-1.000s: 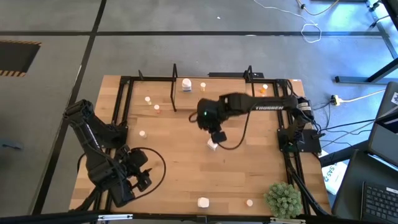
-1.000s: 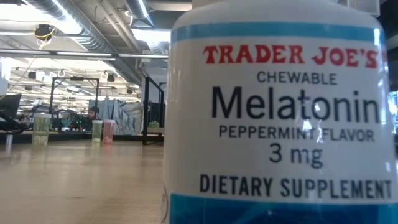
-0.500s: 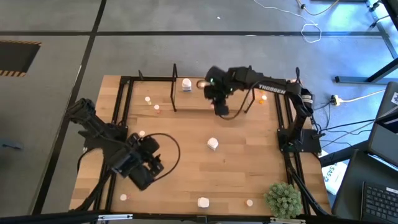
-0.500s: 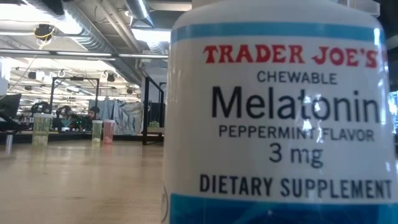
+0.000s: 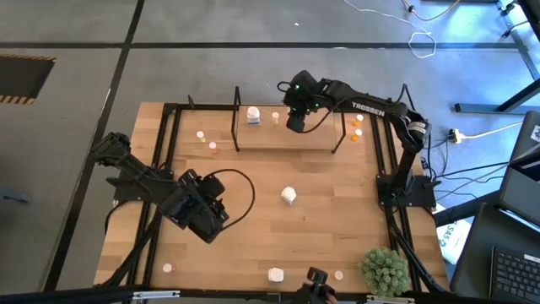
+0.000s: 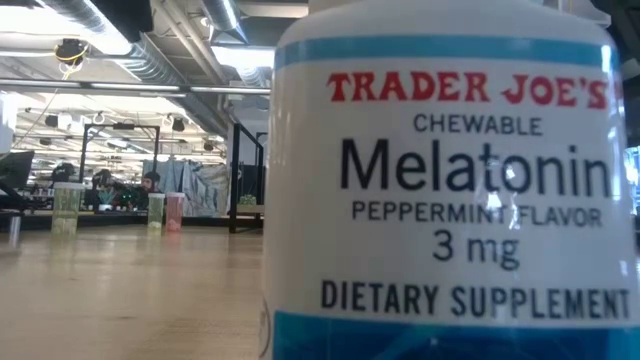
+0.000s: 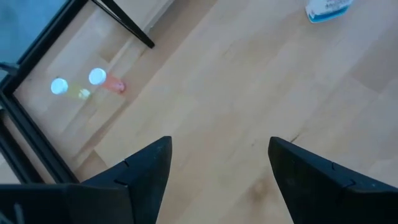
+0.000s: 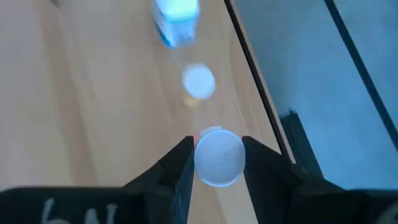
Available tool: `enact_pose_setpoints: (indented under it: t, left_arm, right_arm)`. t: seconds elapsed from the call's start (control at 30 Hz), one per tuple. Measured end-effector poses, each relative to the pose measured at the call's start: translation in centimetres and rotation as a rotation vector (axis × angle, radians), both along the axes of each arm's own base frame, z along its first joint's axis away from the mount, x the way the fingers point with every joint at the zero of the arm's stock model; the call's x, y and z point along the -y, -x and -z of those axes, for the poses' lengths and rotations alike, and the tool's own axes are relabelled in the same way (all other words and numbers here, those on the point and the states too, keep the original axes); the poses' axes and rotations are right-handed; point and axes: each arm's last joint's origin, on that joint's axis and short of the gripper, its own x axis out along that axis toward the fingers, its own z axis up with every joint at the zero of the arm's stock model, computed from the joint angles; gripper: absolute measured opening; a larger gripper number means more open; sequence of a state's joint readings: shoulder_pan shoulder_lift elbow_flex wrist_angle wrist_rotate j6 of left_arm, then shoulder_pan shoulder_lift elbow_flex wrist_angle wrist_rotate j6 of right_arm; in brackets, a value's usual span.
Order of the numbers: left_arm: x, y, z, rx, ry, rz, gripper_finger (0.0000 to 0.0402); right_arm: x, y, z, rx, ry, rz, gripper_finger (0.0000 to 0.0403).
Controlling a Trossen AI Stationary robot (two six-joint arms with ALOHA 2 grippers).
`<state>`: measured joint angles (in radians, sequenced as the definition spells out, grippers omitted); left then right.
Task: Pick and place medicine bottles onto shelf by color
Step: Put the middle red pill bottle on the shelf
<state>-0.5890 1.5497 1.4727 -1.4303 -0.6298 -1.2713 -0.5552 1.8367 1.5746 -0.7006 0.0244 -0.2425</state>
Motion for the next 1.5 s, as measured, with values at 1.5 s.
enact_pose_setpoints:
  t: [1.5]
  left_arm:
    - [-0.7,-0.4,-0.3,0.079,-0.146,-0.008,0.0263]
  right_arm:
    - [0.9,1.3,3.7,0.045,-0.104,0.31,0.0126]
